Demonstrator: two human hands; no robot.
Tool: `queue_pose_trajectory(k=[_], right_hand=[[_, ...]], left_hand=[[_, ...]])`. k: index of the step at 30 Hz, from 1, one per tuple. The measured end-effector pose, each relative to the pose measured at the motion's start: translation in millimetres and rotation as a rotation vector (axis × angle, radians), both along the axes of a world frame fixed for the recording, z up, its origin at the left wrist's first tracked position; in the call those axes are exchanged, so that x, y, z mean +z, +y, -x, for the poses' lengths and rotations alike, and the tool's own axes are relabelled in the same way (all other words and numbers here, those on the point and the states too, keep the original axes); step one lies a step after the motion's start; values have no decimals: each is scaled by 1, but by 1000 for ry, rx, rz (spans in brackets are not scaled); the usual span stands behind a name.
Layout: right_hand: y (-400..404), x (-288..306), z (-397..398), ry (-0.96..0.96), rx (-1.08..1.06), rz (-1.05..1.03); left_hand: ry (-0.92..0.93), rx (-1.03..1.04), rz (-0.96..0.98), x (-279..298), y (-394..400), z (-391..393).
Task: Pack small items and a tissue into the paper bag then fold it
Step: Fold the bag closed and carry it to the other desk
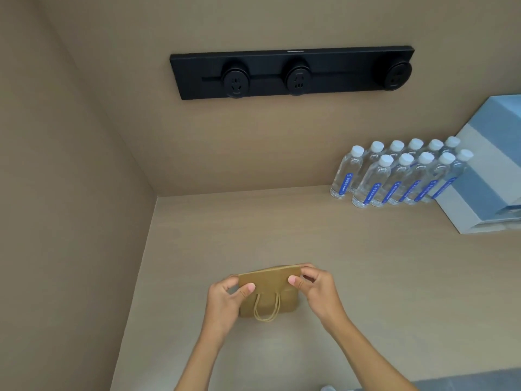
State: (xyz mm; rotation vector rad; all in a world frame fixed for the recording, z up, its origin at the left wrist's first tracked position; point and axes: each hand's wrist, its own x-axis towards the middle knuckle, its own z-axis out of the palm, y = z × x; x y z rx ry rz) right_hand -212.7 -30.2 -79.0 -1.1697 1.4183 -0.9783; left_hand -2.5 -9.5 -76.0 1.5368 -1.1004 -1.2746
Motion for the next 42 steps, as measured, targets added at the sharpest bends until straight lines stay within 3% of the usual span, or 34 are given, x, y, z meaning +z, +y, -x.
queue_pose_trajectory(k=[6, 14, 30, 42], right_hand=[[32, 28, 23, -124, -134, 72], [108, 58, 123, -160, -439, 173], [352, 96, 424, -22, -1186, 310], [404, 86, 612, 72, -1499, 317]], left_hand=[[44, -141, 108, 21, -3, 18], [86, -461, 177, 57, 6, 129], [216, -1155, 198, 92, 139, 542], [249, -1461, 193, 81, 172, 792]])
